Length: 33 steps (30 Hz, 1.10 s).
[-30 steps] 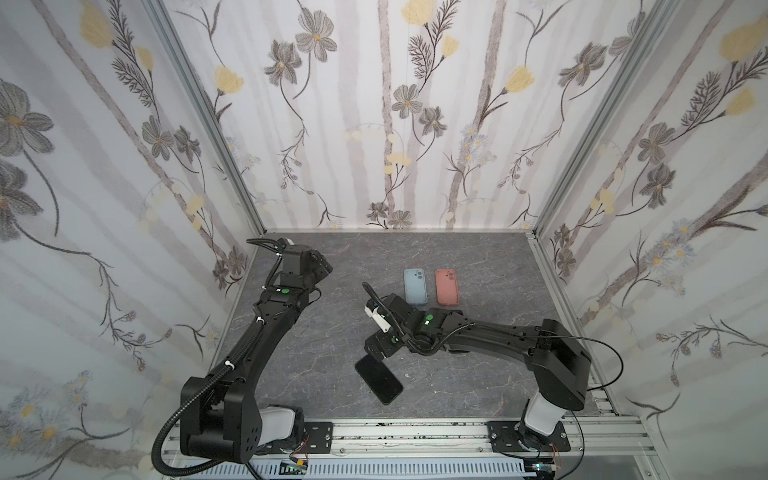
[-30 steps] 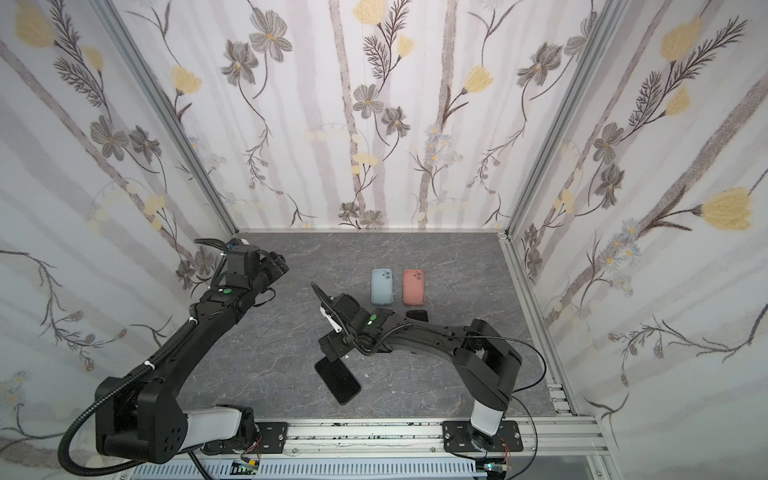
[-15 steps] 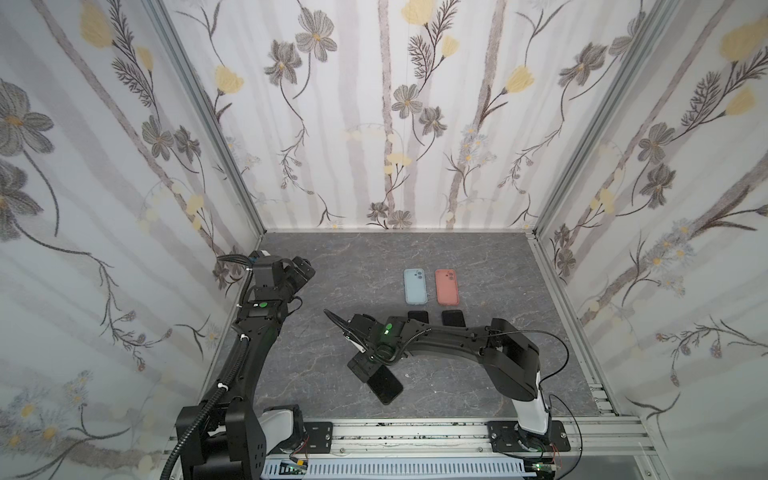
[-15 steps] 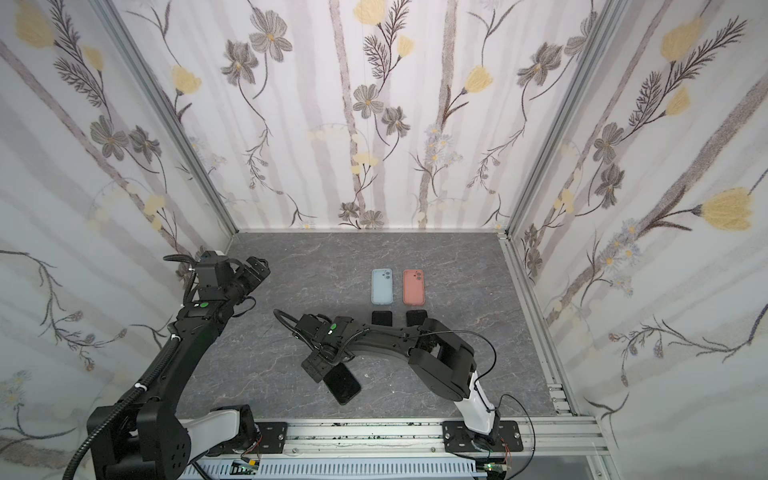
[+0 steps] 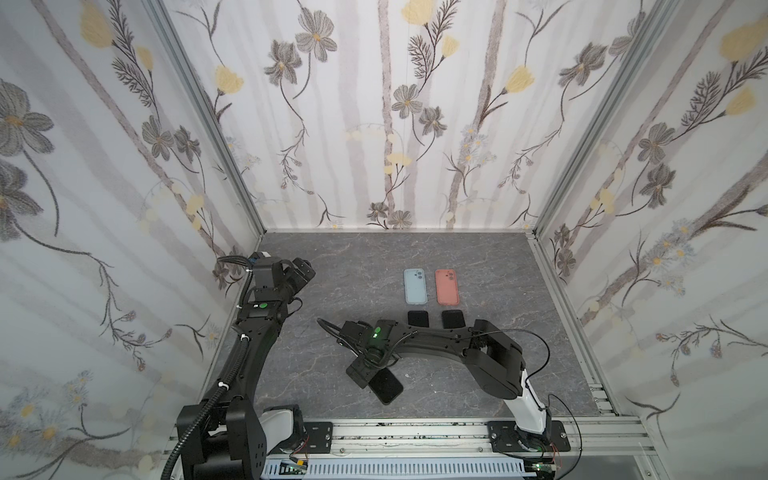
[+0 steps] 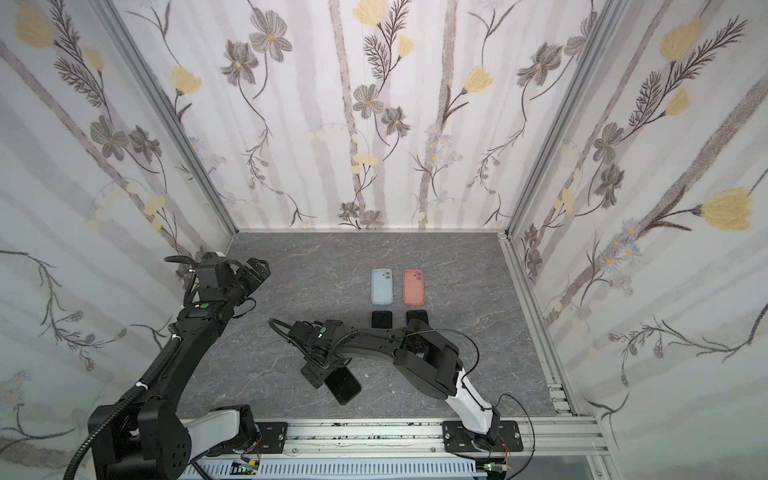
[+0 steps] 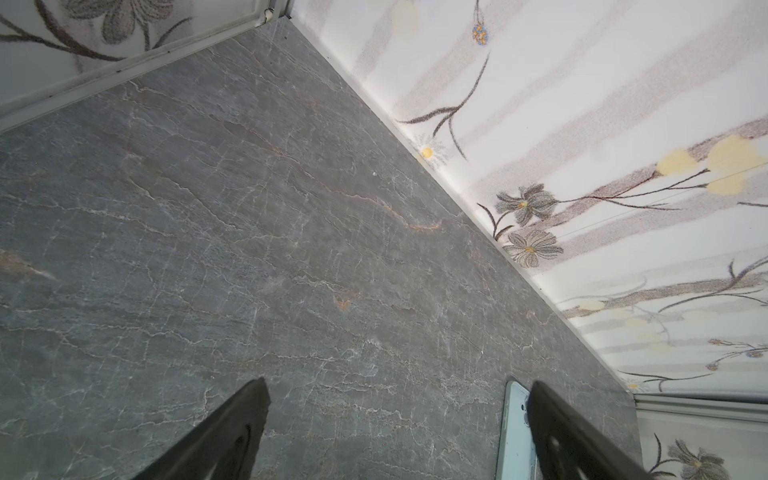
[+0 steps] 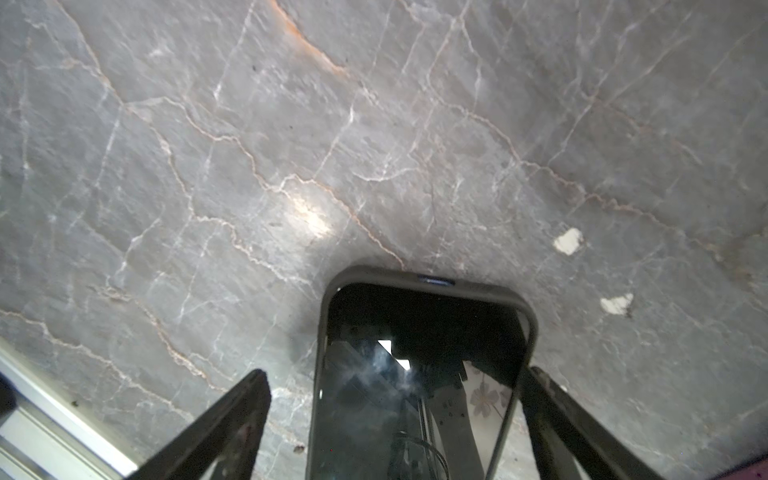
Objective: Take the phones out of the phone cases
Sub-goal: 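Grasp the black phone nearest the robot with the right gripper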
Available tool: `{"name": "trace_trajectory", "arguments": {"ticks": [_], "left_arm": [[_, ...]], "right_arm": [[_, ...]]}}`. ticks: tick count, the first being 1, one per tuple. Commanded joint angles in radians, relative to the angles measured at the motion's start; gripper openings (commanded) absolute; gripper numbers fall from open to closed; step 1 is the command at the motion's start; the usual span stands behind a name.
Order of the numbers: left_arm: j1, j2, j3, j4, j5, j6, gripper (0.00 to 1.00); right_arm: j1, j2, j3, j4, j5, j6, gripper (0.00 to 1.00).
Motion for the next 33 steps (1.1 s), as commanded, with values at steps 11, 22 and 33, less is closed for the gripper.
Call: {"name": "trace_trajectory", "arguments": {"ticks": [11,22,33], "left_arm": [[0.002,0.001,-0.017,0.031,-0.016,-0.016,1.00],[0.002,-0.001,-0.023,0.032,-0.017,-0.018,1.00],[0.002,-0.033,-0.039,0.034,-0.067,-0.039,1.00]], "right_arm": [[0.014,0.037,0.025,-0.052,0.051,0.037,0.94],[0.026,0.003,0.025,-0.037,0.086,0.046,0.93],[0.030,0.038,0.023,-0.061,0.085,0.061,0.89]]}}
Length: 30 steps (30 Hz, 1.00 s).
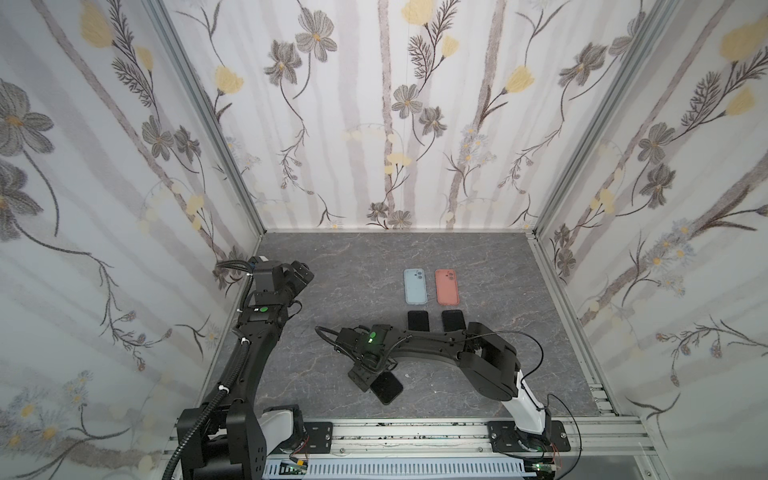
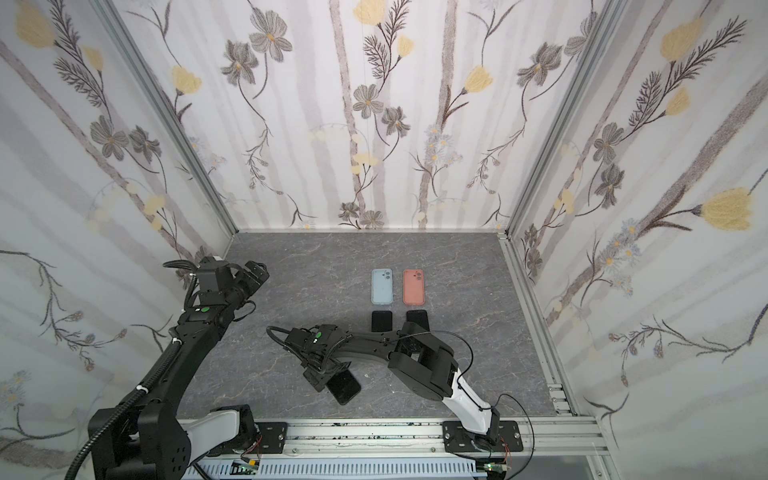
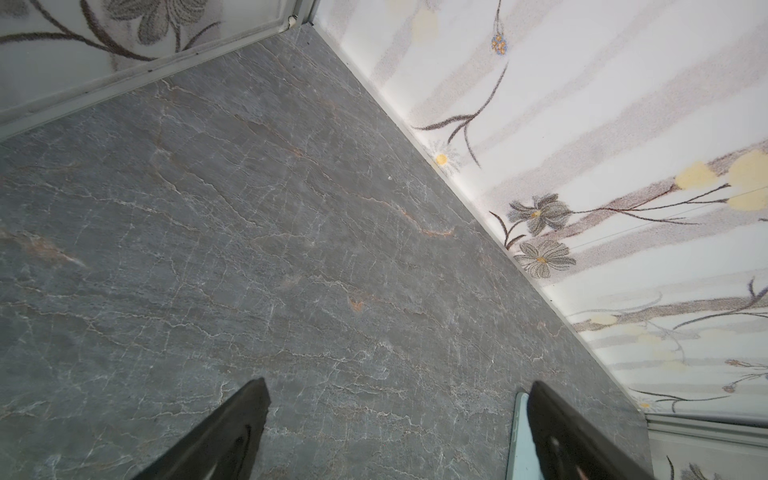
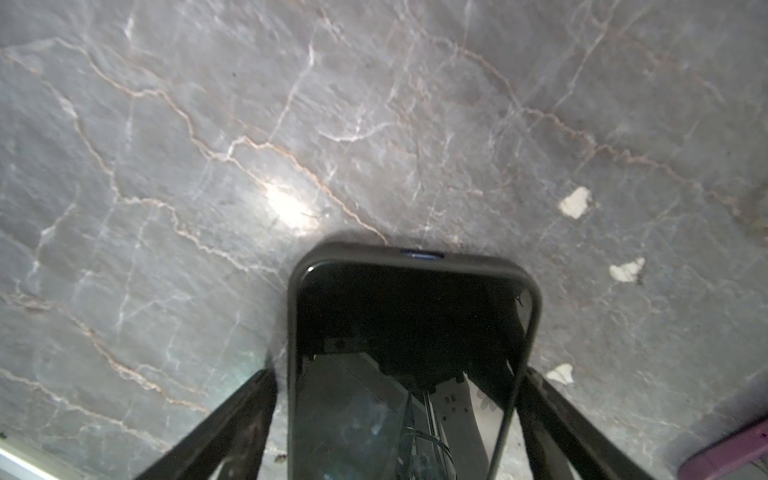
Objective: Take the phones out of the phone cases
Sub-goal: 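Grasp the black phone nearest the robot with the right gripper, then lift the black phone with the right gripper toward the approaching left gripper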
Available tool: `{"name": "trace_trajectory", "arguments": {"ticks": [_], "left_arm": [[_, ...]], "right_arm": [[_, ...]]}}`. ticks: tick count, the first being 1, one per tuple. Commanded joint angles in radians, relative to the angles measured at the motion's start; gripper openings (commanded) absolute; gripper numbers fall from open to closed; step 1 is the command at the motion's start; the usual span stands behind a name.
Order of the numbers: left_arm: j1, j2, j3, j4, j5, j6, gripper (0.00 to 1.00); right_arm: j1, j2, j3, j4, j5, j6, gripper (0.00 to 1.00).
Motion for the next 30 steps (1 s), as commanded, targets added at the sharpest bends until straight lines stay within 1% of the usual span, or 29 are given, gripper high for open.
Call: {"name": "trace_trajectory", "arguments": {"ticks": [1,3,6,10,13,18,21,25,27,30], "left_arm": [[0.001,-0.012,0.000,0.019,-0.026,-0.017,1.00],[0.002,-0.017,0.000,0.021,-0.032,-0.013,1.00],[0.002,-0.017,0.002,0.031,-0.011,0.047,1.00],[0.002,-0.020,-0.007,0.035,0.011,0.116,1.00],[0.002,-0.026,-0.010,0.035,0.050,0.136,1.00],[0.002,-0.028,0.000,0.037,0.090,0.157,1.00],[0.001,-0.030,0.013,0.043,0.107,0.173,1.00],[-0.011,-0.016,0.032,0.056,0.147,0.176,1.00],[-0.041,-0.007,0.045,0.065,0.156,0.184,1.00],[-0.110,-0.003,0.061,0.084,0.154,0.213,1.00]], "right_arm": [[0.003,0.011,0.003,0.001,0.017,0.016,0.89],[0.004,0.020,0.005,-0.005,0.018,0.017,0.87],[0.006,0.033,0.006,-0.013,0.014,0.018,0.84],[0.005,0.046,0.015,-0.028,0.008,0.016,0.75],[0.000,0.049,0.021,-0.043,0.014,0.014,0.68],[-0.017,0.024,0.024,-0.034,0.009,0.018,0.62],[-0.034,-0.022,0.026,-0.005,-0.027,0.023,0.61],[-0.081,-0.113,0.007,0.060,-0.056,0.062,0.61],[-0.110,-0.167,-0.028,0.119,-0.078,0.089,0.61],[-0.166,-0.260,-0.110,0.228,-0.120,0.143,0.60]]}}
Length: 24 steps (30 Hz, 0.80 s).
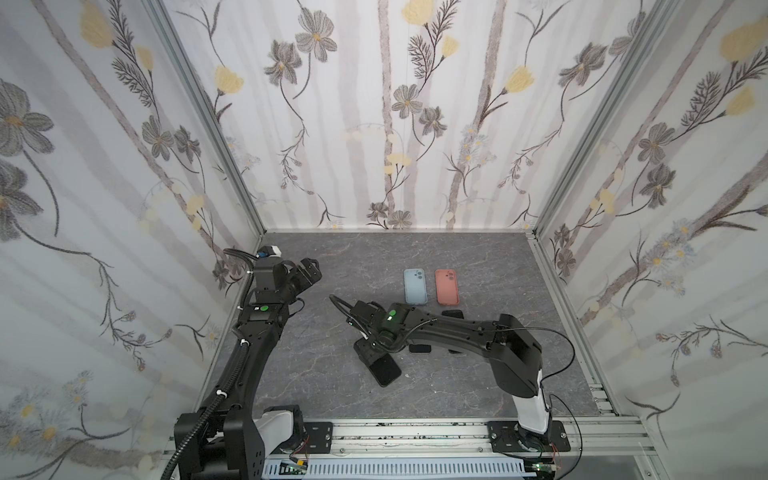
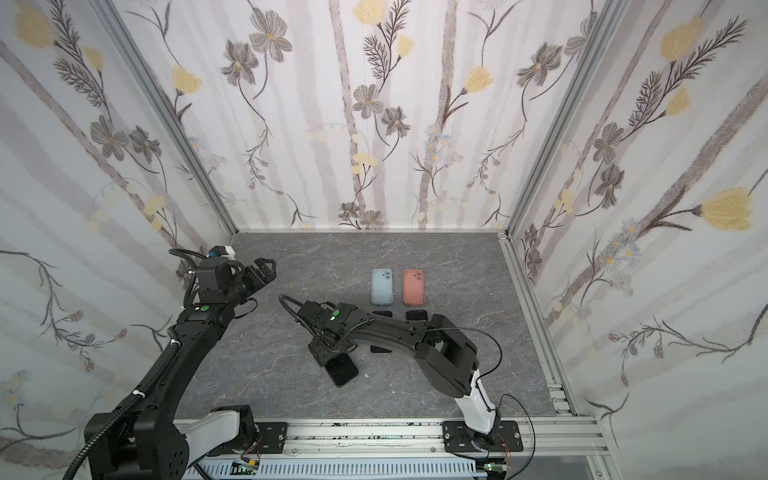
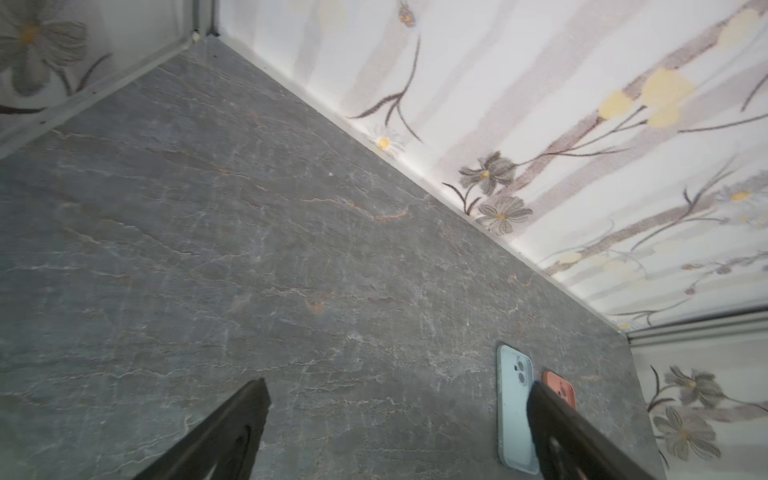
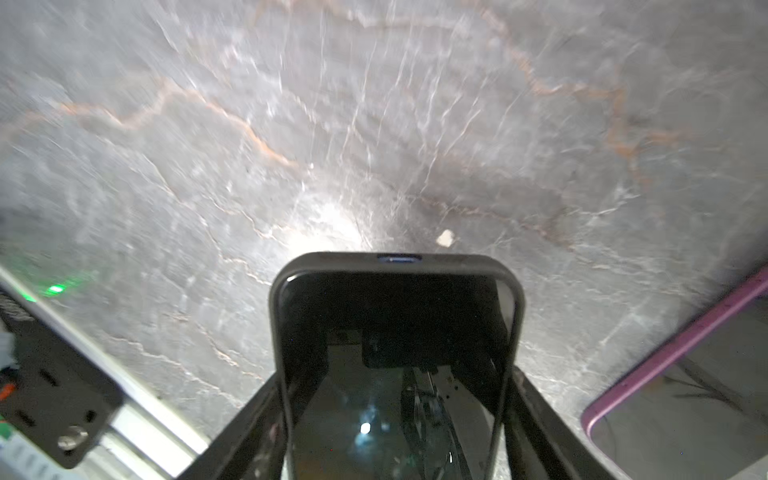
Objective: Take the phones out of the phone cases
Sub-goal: 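Lift the black phone with the right gripper toward the approaching left gripper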
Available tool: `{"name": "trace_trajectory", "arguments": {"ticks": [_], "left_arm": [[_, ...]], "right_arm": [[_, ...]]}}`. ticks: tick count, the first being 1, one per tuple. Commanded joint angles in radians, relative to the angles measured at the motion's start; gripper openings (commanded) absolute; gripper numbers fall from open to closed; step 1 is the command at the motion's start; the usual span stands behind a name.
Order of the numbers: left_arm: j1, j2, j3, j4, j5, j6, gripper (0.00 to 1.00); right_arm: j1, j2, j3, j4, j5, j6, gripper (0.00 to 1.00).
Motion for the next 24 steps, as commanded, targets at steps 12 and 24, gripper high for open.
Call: {"name": "trace_trajectory", "arguments": {"ticks": [12,24], "left_arm": [[-0.367,0.031,-0.026,0.264,0.045,0.055,1.00],[-0.593,0.155,-0.047,0.372,0.132,0.062,1.00]], "right_arm": [[-0.322,-0.439,-0.428,0.547,-0.071,0.363,0.59],[-0.545,-0.723,-0.761,0.841,-0.084,0.624,0.57]]}}
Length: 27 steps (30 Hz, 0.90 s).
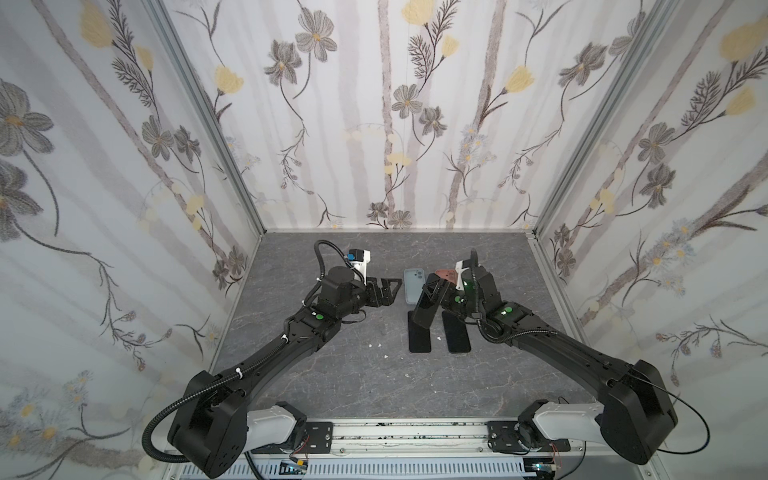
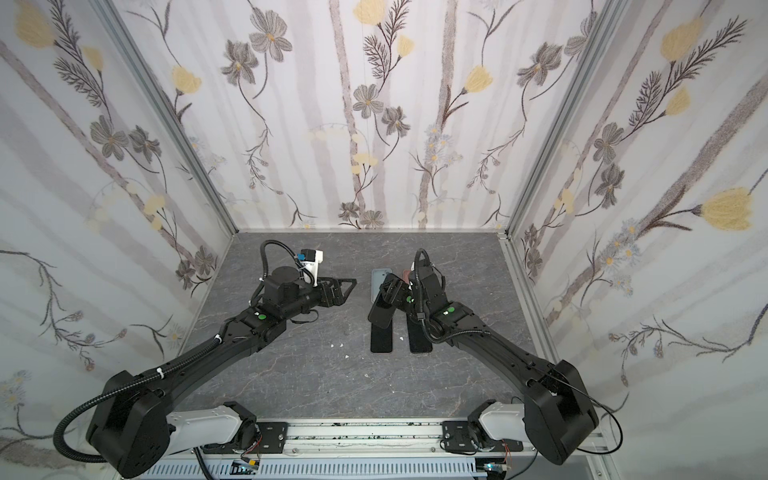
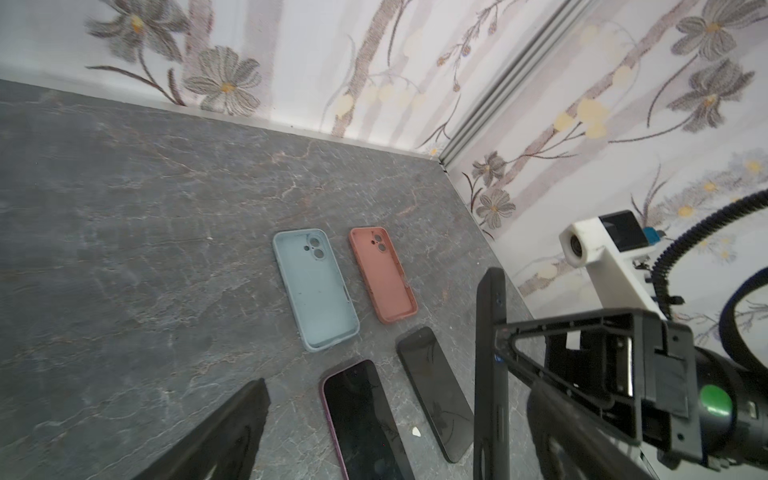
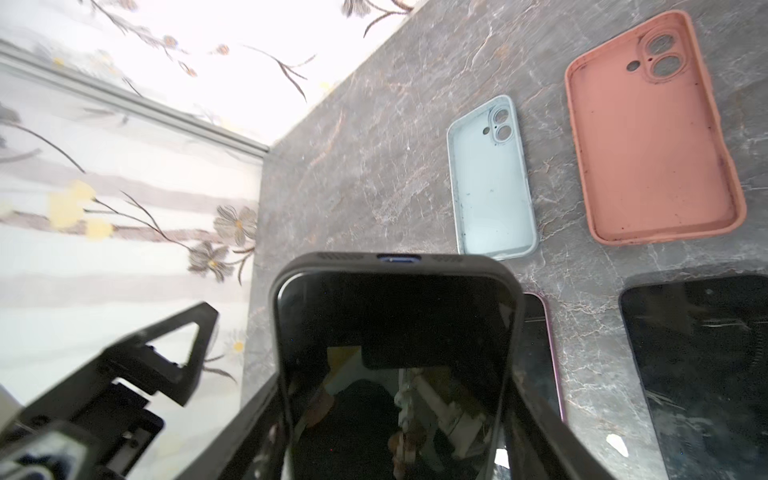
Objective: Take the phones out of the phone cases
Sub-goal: 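Lift the black phone with the right gripper toward the approaching left gripper, then close the left gripper on the black phone's edge while the right gripper opens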
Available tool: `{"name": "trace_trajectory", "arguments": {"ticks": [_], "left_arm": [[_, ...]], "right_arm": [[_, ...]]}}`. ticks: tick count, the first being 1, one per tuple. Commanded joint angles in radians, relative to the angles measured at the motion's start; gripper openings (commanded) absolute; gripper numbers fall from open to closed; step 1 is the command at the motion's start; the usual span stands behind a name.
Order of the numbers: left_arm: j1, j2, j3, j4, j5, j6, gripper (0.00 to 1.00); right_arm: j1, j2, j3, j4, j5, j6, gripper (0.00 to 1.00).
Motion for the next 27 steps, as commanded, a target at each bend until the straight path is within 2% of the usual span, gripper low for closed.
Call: {"name": "trace_trajectory", "arguments": {"ticks": [1,6,9,17,22,27], "left_arm": [[-0.049,0.042,0.015,0.057,0.052,0.026,1.00],[-0.136,0.112,0.049,0.066,0.087,0.071,0.99],[-0.158,0.158,0.072,0.065,0.091,0.090,0.94],[-0.172,0.228,0.126,0.066,0.055,0.092,0.64],[-0.183,0.263,0.148,0.065,0.073,0.092,0.53],[-0.189,0.274,0.152,0.065,0.073,0.094,0.36]], "right_arm": [[-0.034,-0.046,-0.044,0.178,-0.003,0.106,0.57],[-0.058,-0.074,-0.057,0.165,0.015,0.117,0.57],[-0.064,-0.079,-0.066,0.172,0.010,0.129,0.57],[-0.064,-0.094,-0.080,0.178,0.010,0.140,0.57],[-0.065,-0.089,-0.080,0.187,0.004,0.145,0.57],[-0.065,-0.087,-0.080,0.183,0.012,0.139,0.56]]}}
